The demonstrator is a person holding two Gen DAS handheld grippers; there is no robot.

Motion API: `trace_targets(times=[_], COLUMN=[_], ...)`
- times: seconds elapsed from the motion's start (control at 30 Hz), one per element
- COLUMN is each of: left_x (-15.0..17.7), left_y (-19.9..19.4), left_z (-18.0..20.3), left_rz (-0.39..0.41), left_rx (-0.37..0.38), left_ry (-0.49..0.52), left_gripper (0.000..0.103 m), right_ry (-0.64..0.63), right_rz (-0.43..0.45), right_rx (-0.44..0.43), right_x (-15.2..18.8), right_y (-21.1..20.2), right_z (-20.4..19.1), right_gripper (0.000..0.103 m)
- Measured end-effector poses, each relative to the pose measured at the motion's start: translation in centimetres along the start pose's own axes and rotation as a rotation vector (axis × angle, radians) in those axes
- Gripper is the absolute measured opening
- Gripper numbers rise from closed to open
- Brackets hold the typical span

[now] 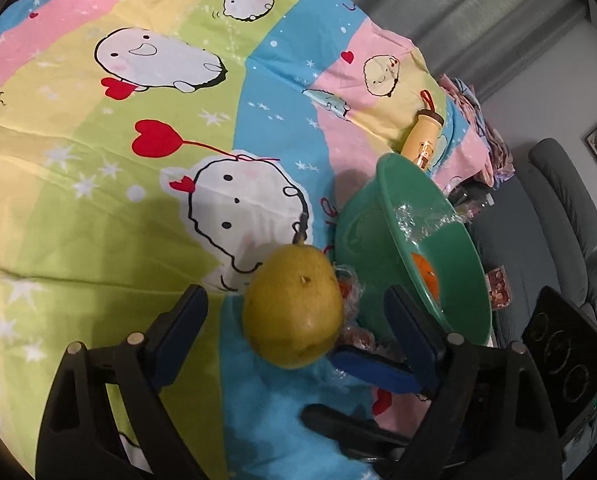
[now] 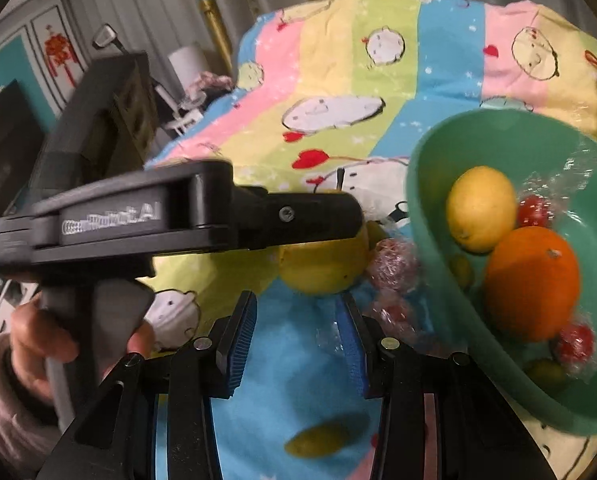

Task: Organize fruits
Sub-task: 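Close the left gripper on the yellow pear and lift it, then carry the pear with the left gripper over the basin and lower it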

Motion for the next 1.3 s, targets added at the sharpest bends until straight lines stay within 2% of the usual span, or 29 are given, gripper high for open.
trace_targets(times=[0.1, 0.3, 0.37, 0.43, 0.6, 0.8, 1.07, 1.3], left_x=[-0.1, -0.7, -0.6, -0.4, -0.5, -0.5, -0.1, 0.0], left_y=[0.4, 0.7, 1.1, 1.5, 1.4, 0.8, -1.3, -4.6], left_z=[-0.5, -0.9, -0.9, -1.0, -1.5, -1.3, -0.6, 1.0], left_rz=[-0.013, -0.028, -0.05, -0.066, -0.06, -0.05, -0.036, 0.017], left_rx=[0.004, 0.043, 0.056, 0.052, 0.093, 0.109, 0.08, 0.069], left_ry=[-0.018, -0.052, -0.058, -0.051, -0.096, -0.084, -0.029, 0.011], left_gripper=[0.086, 0.067, 0.066, 0.056, 0.056, 0.056, 0.056, 0.056], right_ry=[0.053, 0.192, 0.229, 0.265, 0.287, 0.247, 0.232, 0.225], right_rz=[-0.004, 0.014, 0.018, 0.034, 0.065, 0.09, 0.129, 0.194], right_rx=[0.034, 0.066, 0.084, 0.088, 0.101, 0.093, 0.042, -0.011], right_x=[-0.3, -0.7, -0.9, -1.2, -1.7, -1.8, -1.8, -2.4], right_y=[1.0, 1.5, 1.8, 2.1, 2.2, 2.0, 0.8, -1.7], right_z=[0.4, 1.5, 1.7, 1.9, 1.8, 1.5, -0.1, -2.2], right_gripper=[0.042, 0.042, 0.043, 0.044, 0.046, 0.047, 0.047, 0.047])
Point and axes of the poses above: each gripper's, at about its wrist camera, not at the fingertips, and y roughly the way its jaws point, z to its right, x to its underside, the point moved 10 cm from there along y, roughly the way its jaws point, and after that the axes turned 2 degrees about -y, right-handed, at the moved point
